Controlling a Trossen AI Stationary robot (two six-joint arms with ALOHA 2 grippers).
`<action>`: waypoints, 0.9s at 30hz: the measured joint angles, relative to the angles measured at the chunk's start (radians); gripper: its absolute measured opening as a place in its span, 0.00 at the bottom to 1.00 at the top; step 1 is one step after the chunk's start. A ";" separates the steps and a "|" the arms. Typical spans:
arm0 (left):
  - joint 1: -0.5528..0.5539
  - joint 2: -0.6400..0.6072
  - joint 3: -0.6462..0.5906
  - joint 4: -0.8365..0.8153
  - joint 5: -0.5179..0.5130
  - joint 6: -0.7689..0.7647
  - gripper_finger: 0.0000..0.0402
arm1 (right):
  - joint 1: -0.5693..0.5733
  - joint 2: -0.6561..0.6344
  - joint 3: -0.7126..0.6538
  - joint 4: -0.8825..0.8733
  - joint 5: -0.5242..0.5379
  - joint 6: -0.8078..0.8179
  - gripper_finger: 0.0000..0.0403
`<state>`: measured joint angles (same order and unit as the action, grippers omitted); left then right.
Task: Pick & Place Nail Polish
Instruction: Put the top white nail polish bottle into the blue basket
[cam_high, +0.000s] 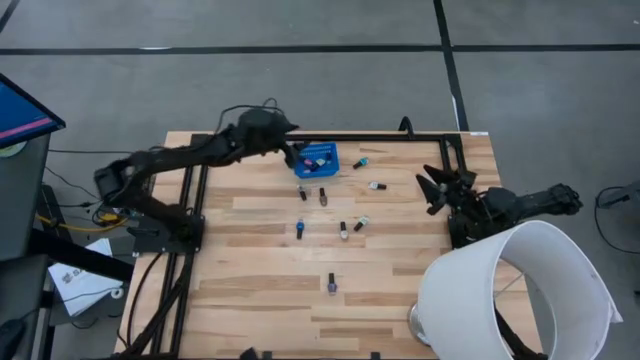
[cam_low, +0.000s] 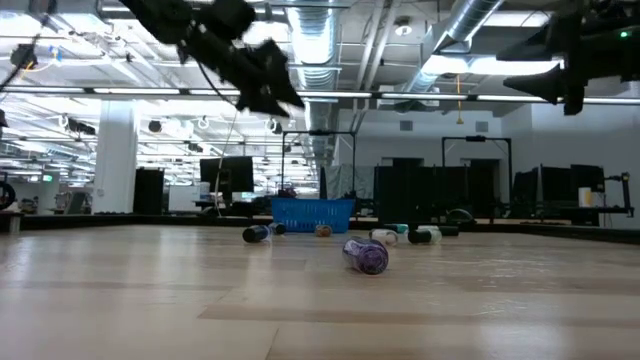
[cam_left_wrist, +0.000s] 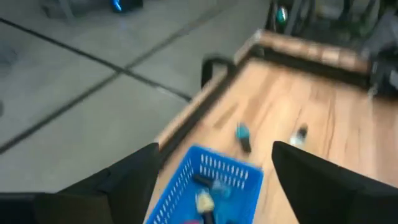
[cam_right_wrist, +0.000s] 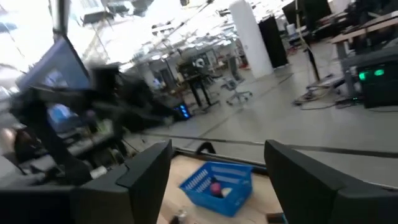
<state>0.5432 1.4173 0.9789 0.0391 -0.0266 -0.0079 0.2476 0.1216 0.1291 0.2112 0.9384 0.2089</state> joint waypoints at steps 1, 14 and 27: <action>-0.001 -0.036 -0.007 -0.004 -0.007 -0.013 0.79 | -0.011 0.020 0.009 -0.012 -0.005 0.000 0.62; -0.009 -0.402 -0.185 -0.009 -0.029 -0.117 0.74 | -0.254 0.416 0.168 -0.243 -0.322 0.052 0.59; -0.069 -0.549 -0.315 0.000 -0.026 -0.165 0.74 | -0.670 0.672 0.212 -0.271 -0.967 -0.201 0.59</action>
<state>0.4744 0.8680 0.6643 0.0387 -0.0528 -0.1734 -0.4225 0.7936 0.3412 -0.0600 -0.0287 0.0078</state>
